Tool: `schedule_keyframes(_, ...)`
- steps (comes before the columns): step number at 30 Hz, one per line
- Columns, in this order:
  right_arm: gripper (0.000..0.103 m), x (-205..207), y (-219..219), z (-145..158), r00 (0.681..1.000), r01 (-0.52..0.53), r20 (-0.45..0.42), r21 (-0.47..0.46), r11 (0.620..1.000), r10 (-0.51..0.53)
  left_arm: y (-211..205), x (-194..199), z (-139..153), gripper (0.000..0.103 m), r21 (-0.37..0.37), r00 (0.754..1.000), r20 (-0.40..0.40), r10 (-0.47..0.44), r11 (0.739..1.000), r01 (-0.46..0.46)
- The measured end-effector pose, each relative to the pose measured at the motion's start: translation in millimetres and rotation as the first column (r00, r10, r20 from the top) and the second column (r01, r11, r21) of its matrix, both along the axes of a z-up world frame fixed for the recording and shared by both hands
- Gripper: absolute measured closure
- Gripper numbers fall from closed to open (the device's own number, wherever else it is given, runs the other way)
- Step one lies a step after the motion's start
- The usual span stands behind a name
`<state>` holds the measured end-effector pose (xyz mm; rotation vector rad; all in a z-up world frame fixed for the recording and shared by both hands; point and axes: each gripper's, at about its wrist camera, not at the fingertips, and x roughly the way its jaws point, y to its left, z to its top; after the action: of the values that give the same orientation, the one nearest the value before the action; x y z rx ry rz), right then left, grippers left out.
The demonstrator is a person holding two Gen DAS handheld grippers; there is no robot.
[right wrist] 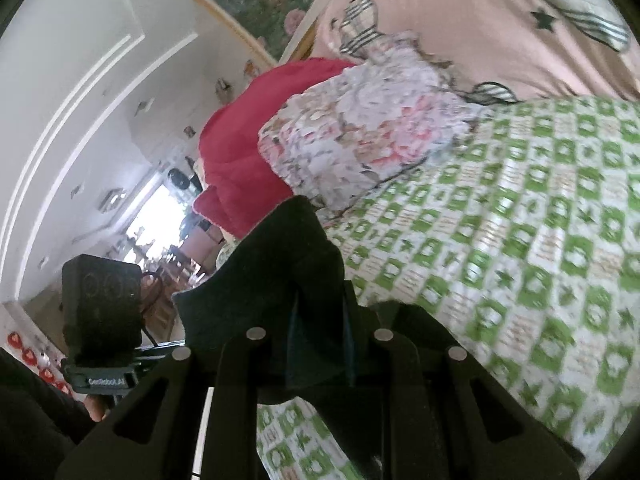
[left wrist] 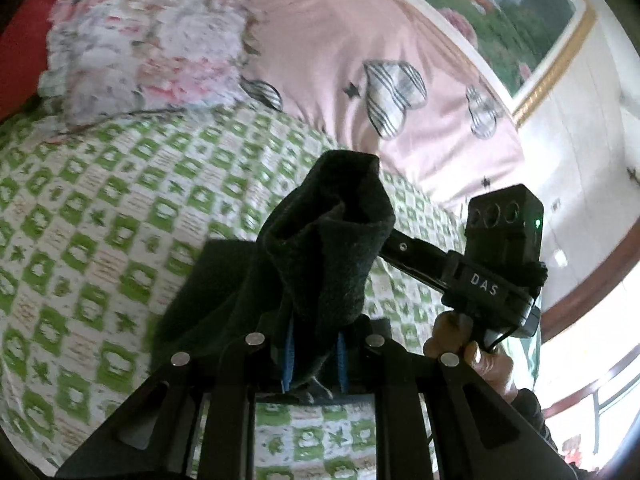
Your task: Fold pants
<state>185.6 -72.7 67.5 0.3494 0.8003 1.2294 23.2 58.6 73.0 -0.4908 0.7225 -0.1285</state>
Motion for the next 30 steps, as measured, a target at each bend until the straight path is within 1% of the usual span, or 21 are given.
schedule_keyframes(5,0.082,-1,-40,-21,0.997,0.065,-0.036,0.019,0.998,-0.064,-40,12,-15,0.087,0.036,0.997,-0.04,-0.061,0.997,0.063)
schedule_keyframes(12,0.082,-4,-81,-48,0.989,0.128,-0.081,0.036,0.991,-0.125,-79,20,-31,0.087,0.097,0.989,-0.081,-0.12,0.987,0.128)
schedule_keyframes(20,0.083,-6,-109,-71,0.978,0.183,-0.1,0.01,0.983,-0.181,-108,28,-51,0.087,0.147,0.982,-0.112,-0.155,0.974,0.17)
schedule_keyframes(25,0.083,-3,-119,-85,0.97,0.21,-0.122,-0.007,0.978,-0.209,-123,37,-65,0.086,0.199,0.976,-0.127,-0.176,0.96,0.199)
schedule_keyframes(28,0.082,-1,-126,-93,0.961,0.238,-0.139,-0.032,0.971,-0.24,-131,42,-73,0.085,0.215,0.97,-0.141,-0.195,0.951,0.223)
schedule_keyframes(30,0.082,-1,-134,-97,0.95,0.268,-0.154,-0.037,0.963,-0.27,-138,44,-78,0.082,0.225,0.965,-0.147,-0.216,0.943,0.245)
